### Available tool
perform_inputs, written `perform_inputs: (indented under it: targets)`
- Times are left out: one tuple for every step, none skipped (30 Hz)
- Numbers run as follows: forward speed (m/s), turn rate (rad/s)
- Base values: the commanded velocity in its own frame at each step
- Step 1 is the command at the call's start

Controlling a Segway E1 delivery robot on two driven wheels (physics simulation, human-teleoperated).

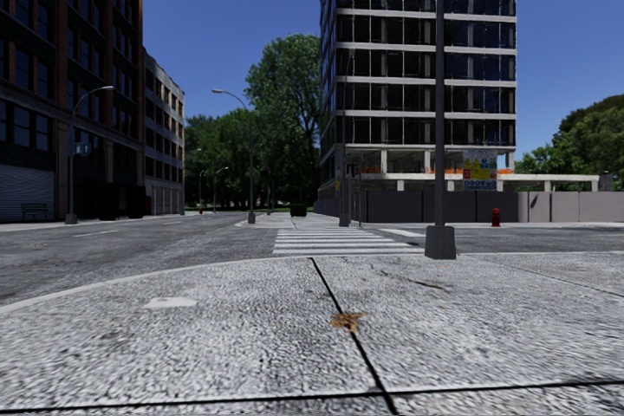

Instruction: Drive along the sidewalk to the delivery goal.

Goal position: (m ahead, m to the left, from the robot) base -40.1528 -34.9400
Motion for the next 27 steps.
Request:
perform_inputs:
  targets:
    - [0.0, -0.58]
    - [0.0, -0.58]
    - [0.0, -0.58]
    - [0.0, -0.58]
    - [0.0, -0.58]
    - [0.0, -0.58]
    - [0.0, -0.58]
    - [0.0, -0.58]
    - [0.0, -0.58]
    - [0.0, -0.58]
    - [0.0, -0.58]
    - [0.0, -0.58]
    - [0.0, -0.58]
    - [0.0, -0.58]
    - [0.0, -0.58]
    - [0.0, -0.58]
    - [0.0, -0.58]
    - [0.0, -0.58]
    - [0.0, -0.58]
    - [0.0, -0.58]
    - [0.0, -0.58]
    - [0.0, -0.58]
    - [0.0, -0.58]
    - [0.0, -0.58]
    - [0.0, -0.58]
    - [0.0, -0.59]
    - [0.0, -0.59]
